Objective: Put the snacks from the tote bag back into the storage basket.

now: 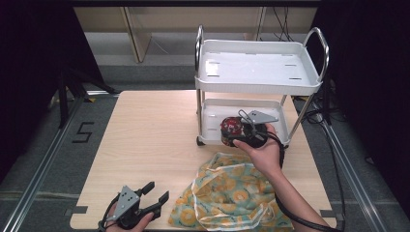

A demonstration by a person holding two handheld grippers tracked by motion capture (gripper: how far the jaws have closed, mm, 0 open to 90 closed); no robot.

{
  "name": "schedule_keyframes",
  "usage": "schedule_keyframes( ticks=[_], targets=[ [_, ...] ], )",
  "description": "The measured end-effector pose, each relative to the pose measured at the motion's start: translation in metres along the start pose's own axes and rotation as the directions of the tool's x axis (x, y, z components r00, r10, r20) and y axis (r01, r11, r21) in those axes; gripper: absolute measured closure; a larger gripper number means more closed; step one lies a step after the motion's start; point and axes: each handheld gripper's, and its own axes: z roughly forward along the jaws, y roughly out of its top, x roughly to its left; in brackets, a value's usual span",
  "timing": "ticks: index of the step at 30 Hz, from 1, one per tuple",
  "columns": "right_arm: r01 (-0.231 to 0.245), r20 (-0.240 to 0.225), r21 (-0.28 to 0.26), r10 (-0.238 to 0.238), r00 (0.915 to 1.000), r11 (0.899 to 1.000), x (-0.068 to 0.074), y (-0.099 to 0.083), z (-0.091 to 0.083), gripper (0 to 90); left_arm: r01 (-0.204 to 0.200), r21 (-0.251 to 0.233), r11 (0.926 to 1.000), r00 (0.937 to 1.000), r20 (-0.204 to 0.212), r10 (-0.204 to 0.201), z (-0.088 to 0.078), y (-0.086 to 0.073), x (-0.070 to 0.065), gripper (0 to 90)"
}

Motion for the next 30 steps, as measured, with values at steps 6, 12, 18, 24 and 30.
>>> schedule_keyframes(
  ticks=[6, 12, 18, 24, 30],
  targets=[
    [-0.007, 0.002, 0.007, 0.007, 1.0000, 1.000, 0.000, 0.003, 0.002, 26.8, 0.010, 0.004, 0.9999, 0.9999, -0.007, -0.010, -0.001, 0.000, -0.001, 35.7],
    [0.000, 0.010, 0.008, 0.000, 1.0000, 1.000, -0.001, 0.004, 0.005, 26.8, 0.010, 0.002, 0.9999, 0.9999, -0.009, -0.010, -0.001, 0.000, -0.001, 35.8],
    [-0.017, 0.013, 0.006, 0.017, 0.9998, 1.000, 0.001, 0.005, 0.008, 26.8, 0.002, -0.007, 1.0000, 1.0000, 0.000, -0.002, 0.000, 0.000, 0.001, 35.8],
    [0.009, 0.013, 0.009, -0.009, 0.9999, 1.000, -0.003, 0.005, 0.010, 26.8, 0.008, -0.007, 0.9999, 1.0000, -0.004, -0.008, -0.001, 0.000, 0.000, 35.8],
    [0.000, 0.017, 0.018, 0.000, 0.9999, 1.000, -0.003, 0.005, 0.012, 26.8, 0.009, -0.010, 0.9999, 0.9999, -0.006, -0.009, -0.001, 0.000, 0.000, 35.8]
  ],
)
